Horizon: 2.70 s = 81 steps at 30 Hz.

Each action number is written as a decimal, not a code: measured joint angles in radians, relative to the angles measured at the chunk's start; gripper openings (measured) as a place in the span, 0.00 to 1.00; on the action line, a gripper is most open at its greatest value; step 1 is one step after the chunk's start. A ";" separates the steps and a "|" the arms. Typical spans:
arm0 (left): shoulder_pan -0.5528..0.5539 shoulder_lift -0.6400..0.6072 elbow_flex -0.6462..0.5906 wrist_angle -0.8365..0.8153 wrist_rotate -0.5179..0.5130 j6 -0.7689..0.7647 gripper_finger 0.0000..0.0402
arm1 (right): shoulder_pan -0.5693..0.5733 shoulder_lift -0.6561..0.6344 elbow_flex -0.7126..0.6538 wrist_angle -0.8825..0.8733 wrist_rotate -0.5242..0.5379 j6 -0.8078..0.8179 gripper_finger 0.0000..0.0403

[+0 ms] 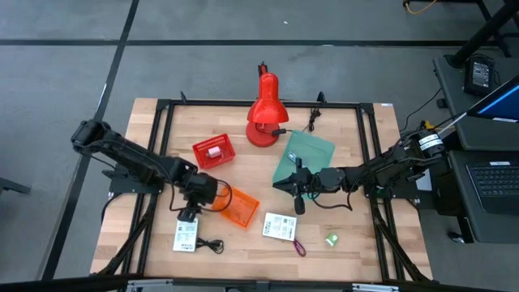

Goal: Pick and place items into bin
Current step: Put the left white card reader box into the orange bin

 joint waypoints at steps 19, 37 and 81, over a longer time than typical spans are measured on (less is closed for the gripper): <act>0.276 -0.018 0.000 -0.066 0.241 0.103 0.47 | 0.000 0.000 0.000 -0.025 0.000 -0.003 0.01; 0.208 -0.017 -0.071 -0.096 0.223 0.122 0.58 | 0.002 0.000 0.000 -0.024 0.000 0.036 0.01; 0.154 0.164 -0.126 0.092 0.407 0.254 0.57 | 0.002 0.000 0.000 -0.015 0.000 0.047 0.01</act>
